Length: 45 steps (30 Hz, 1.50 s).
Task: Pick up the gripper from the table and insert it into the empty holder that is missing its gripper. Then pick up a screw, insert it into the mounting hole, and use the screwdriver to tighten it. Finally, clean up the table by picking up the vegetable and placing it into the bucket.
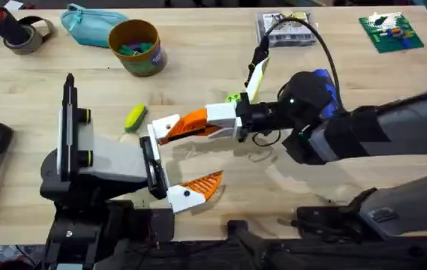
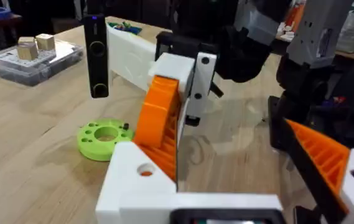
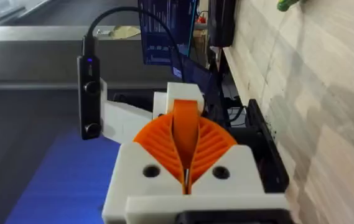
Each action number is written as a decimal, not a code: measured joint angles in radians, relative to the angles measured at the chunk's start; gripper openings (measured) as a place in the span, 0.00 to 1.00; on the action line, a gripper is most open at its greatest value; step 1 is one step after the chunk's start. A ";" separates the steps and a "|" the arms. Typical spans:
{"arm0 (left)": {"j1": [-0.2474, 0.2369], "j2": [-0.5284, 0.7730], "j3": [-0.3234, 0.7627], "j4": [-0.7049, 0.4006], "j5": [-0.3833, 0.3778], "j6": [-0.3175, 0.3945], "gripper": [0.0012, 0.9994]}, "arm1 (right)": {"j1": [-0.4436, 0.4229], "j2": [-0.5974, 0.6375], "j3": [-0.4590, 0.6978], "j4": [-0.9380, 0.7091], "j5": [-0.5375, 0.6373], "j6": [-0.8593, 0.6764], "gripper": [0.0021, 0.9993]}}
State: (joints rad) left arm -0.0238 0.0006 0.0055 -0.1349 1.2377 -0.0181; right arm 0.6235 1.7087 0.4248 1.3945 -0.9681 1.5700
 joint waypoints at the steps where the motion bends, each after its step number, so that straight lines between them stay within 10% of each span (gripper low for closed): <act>1: 0.000 0.000 0.000 0.000 0.000 0.000 0.99 | 0.000 0.000 0.000 0.000 0.000 0.000 0.02; 23: 0.000 0.000 0.000 0.000 0.000 0.000 0.99 | 0.000 0.000 0.000 0.000 0.002 0.000 0.02; 26: 0.000 0.000 0.000 0.000 0.000 0.003 0.99 | 0.000 0.000 0.000 -0.004 0.002 0.001 0.17; 32: -0.002 0.000 0.000 0.000 0.004 0.010 0.99 | 0.003 0.008 0.000 -0.010 0.006 -0.003 0.97; 45: -0.002 0.000 0.000 0.000 0.004 0.010 0.99 | -0.002 0.008 0.000 -0.011 0.006 -0.003 0.99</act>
State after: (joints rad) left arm -0.0257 0.0008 0.0055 -0.1352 1.2415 -0.0078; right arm 0.6214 1.7171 0.4248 1.3837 -0.9620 1.5665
